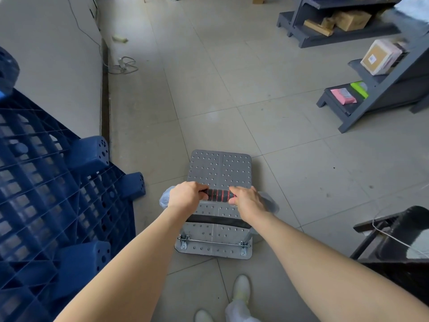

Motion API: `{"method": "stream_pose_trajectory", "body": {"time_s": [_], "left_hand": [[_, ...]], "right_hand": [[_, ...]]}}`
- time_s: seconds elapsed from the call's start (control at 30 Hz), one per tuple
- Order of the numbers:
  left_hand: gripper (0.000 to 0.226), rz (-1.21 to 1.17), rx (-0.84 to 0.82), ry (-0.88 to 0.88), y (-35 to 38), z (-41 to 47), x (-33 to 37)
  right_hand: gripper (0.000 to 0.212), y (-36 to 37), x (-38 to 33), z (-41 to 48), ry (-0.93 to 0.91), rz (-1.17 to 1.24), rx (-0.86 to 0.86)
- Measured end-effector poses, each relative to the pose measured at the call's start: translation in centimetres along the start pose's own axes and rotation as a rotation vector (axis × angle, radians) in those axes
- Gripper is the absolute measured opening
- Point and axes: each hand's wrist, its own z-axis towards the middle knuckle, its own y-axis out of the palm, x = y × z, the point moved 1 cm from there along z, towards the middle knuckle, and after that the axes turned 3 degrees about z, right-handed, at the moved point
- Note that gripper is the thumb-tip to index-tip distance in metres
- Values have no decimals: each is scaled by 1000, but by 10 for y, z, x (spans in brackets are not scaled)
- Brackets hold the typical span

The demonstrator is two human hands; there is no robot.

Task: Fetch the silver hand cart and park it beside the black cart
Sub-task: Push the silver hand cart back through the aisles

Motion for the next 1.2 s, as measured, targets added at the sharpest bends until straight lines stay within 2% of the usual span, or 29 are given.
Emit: {"method": "stream_pose_trajectory", "body": {"time_s": [0.2, 0.33, 0.47, 0.57, 0.97, 1.2], "left_hand": [[22, 13, 12, -4, 1, 23, 30], [26, -6, 39, -18, 4, 38, 51], [28, -12, 57, 42, 11, 58, 69], [29, -11, 60, 59, 12, 73, 83], [27, -17, 108, 54, 8, 124, 94], [26, -27, 119, 43, -8, 153, 69]], "right_hand": [[26, -26, 24, 26, 16, -16, -23], [9, -44, 46, 48, -18, -51, -35], [13, -62, 66, 66, -52, -55, -40], [23, -73, 77, 79, -50, -61, 0], [22, -100, 86, 124, -109, -150, 38], [26, -111, 56, 152, -70, -138, -91]]}}
